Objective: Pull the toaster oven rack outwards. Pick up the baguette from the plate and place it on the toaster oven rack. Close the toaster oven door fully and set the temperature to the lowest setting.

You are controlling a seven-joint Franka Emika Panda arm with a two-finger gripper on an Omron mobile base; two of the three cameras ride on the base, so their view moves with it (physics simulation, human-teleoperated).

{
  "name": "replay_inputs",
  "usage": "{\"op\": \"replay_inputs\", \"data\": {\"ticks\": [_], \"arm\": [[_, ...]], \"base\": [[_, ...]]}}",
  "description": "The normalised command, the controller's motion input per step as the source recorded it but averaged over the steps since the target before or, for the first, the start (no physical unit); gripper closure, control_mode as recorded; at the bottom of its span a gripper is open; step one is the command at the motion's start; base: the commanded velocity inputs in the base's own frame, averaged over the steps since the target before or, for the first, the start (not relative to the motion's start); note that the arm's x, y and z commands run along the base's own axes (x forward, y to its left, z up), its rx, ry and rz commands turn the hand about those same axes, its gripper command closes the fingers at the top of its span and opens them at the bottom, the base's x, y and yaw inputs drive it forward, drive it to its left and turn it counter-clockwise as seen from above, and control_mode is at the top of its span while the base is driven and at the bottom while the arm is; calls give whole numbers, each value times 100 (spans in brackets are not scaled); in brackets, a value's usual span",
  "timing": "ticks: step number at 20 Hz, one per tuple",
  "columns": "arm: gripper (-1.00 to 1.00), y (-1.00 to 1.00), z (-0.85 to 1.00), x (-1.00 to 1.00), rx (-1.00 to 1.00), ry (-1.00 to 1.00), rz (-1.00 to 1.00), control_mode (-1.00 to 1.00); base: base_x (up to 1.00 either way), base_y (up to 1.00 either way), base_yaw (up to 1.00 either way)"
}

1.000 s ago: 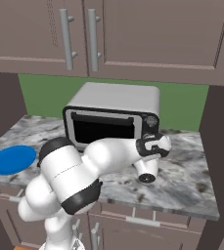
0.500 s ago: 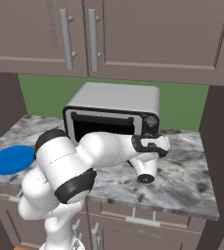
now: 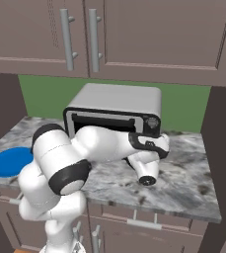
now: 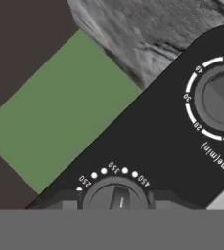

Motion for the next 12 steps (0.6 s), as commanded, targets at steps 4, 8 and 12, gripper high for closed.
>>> {"op": "replay_inputs", "data": {"ticks": [4,8,12], "arm": [[100,-3,15,0,-46,-10,8,-100],[100,0,27,0,-55,-8,10,-100],[100,3,24,0,-71,0,7,-100]], "base": [[0,0,0],[0,0,0],[0,0,0]]}}
